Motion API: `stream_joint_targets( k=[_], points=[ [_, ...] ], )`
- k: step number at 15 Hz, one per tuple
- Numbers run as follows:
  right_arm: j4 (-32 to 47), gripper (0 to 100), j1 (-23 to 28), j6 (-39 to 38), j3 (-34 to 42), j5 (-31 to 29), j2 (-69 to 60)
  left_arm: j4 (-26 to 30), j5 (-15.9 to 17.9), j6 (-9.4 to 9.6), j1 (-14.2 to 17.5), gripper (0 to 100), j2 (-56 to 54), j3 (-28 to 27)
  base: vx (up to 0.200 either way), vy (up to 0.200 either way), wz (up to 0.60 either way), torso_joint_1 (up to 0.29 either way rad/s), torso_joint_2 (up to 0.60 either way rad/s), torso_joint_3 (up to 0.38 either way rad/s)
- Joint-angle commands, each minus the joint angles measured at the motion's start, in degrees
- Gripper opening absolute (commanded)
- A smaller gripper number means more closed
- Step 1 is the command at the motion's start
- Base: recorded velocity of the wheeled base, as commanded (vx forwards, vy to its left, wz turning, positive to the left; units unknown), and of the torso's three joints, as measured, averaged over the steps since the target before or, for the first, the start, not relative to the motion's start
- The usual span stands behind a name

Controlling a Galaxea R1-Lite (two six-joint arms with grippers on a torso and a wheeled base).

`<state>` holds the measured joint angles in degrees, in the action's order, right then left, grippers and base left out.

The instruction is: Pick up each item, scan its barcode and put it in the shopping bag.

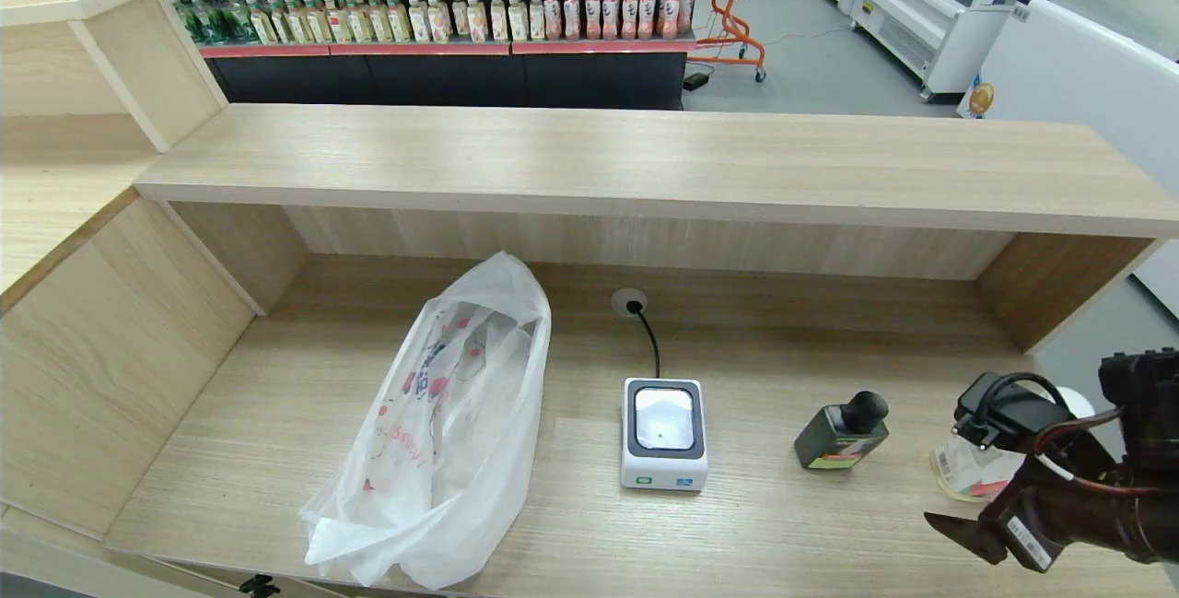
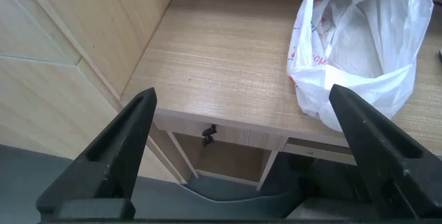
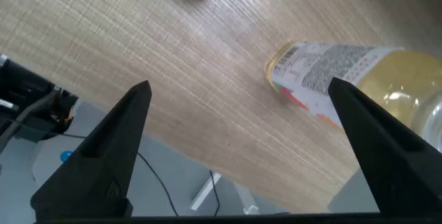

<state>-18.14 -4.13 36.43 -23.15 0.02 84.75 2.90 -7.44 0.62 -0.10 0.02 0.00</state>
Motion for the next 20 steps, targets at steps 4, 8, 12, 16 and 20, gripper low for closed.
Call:
stream_joint_targets(
  k=[4,8,12,16,20],
  points=[
    [-9.90,100,-0.44,0.14,-0.93,2.17,12.46,0.00,-0.03,-0.01,0.01,100,-0.02,0.00,0.000,0.000,0.00,0.000,0.00,0.000],
    [-16.93,100,-2.99,0.22,-2.95,5.78,18.52,0.00,-0.03,-0.01,0.01,100,-0.02,0.00,0.000,0.000,0.00,0.000,0.00,0.000],
    [-19.57,100,-4.74,0.31,-6.91,5.86,22.74,0.00,-0.03,-0.01,0.10,100,-0.02,0.00,0.000,0.000,0.00,0.000,0.00,0.000],
    [-19.65,100,-5.80,0.22,-9.37,7.89,25.29,0.00,-0.03,-0.01,0.01,100,-0.02,0.00,0.000,0.000,0.00,0.000,0.00,0.000],
    [-21.59,100,-7.12,0.05,-9.98,9.91,26.87,0.00,-0.03,-0.01,0.01,100,-0.02,0.00,0.000,0.000,0.00,0.000,0.00,0.000]
  ],
)
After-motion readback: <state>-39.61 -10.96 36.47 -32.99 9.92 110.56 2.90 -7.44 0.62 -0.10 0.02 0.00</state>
